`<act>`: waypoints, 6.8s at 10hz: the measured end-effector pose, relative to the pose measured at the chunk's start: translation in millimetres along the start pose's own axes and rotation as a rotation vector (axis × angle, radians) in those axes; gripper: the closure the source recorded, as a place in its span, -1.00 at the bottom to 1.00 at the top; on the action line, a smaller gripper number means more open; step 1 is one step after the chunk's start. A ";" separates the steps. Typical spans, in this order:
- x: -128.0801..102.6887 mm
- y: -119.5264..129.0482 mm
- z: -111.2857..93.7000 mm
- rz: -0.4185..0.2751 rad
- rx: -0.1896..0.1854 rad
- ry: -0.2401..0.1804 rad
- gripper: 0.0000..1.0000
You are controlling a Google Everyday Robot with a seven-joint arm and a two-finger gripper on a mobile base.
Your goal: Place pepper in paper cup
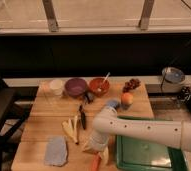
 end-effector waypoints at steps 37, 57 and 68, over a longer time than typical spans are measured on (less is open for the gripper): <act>184.4 -283.6 -264.4 -0.177 0.390 0.350 1.00; 190.0 -422.1 -235.0 -0.331 0.584 0.370 1.00; 219.1 -413.9 -196.9 -0.303 0.500 0.520 -0.07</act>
